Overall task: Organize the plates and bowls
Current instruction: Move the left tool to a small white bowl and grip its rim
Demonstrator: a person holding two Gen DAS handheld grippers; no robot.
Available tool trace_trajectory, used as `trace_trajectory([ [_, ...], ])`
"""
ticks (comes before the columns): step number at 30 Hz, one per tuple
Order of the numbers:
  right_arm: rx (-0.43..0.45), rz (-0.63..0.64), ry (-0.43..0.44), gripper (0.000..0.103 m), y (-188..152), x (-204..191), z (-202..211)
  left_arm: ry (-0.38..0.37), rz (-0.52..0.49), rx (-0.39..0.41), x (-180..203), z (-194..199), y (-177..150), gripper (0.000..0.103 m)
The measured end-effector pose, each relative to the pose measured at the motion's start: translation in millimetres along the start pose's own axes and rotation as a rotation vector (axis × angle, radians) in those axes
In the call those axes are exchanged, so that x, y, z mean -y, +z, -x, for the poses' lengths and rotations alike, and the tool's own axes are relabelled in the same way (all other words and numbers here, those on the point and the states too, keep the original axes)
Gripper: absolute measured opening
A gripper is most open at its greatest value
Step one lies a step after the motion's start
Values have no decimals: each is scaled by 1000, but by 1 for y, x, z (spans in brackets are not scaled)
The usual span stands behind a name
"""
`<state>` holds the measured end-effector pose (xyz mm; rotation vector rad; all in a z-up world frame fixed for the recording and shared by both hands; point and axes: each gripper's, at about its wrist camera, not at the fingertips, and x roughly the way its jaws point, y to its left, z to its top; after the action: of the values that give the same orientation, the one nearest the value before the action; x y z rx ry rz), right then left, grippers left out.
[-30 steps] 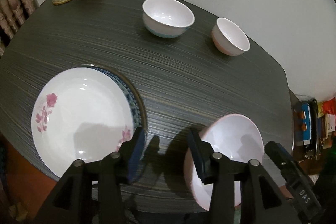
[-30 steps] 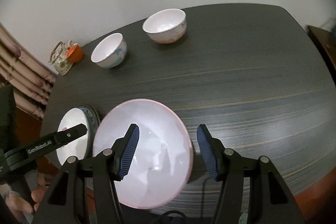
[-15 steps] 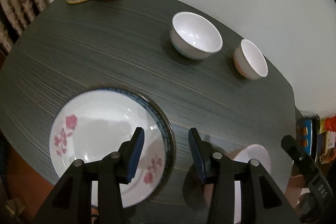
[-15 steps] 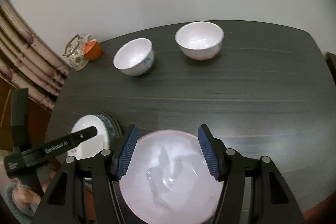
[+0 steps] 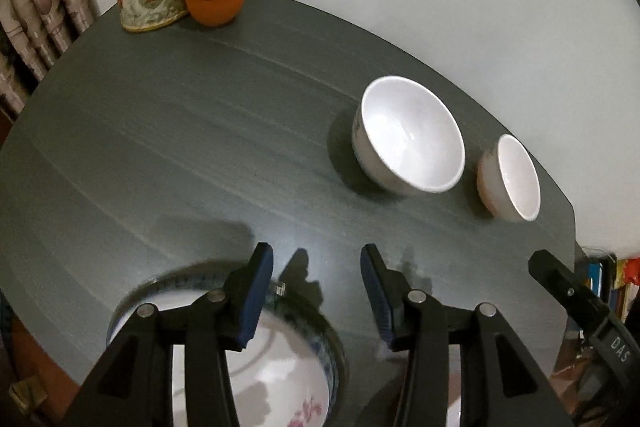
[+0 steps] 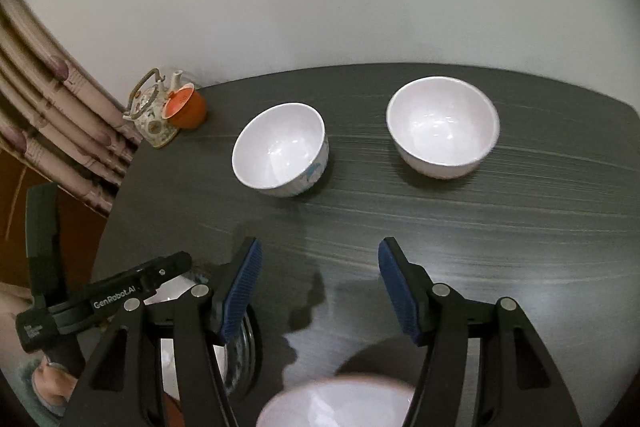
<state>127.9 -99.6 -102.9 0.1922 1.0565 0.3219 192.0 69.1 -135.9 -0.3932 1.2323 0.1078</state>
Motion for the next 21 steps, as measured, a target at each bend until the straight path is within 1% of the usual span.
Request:
trace_trajectory([
  [2,-32,-20,1,58,11,2,-14,-10,7,-3,3,-8,11,47],
  [8,-86,-48,15,58,39,4,-49,-22,37,0,3,-20,35,47],
  [15,-141,-97,22,58,54,7,-85,-17,48,-15,5,-41,53,47],
  [17,-155,-98,13,58,58,7,-94,-27,53,-3,6,-45,56,47],
  [21,-172,-99,0,58,64,9,-109,-29,41,-27,12,-58,68,47],
])
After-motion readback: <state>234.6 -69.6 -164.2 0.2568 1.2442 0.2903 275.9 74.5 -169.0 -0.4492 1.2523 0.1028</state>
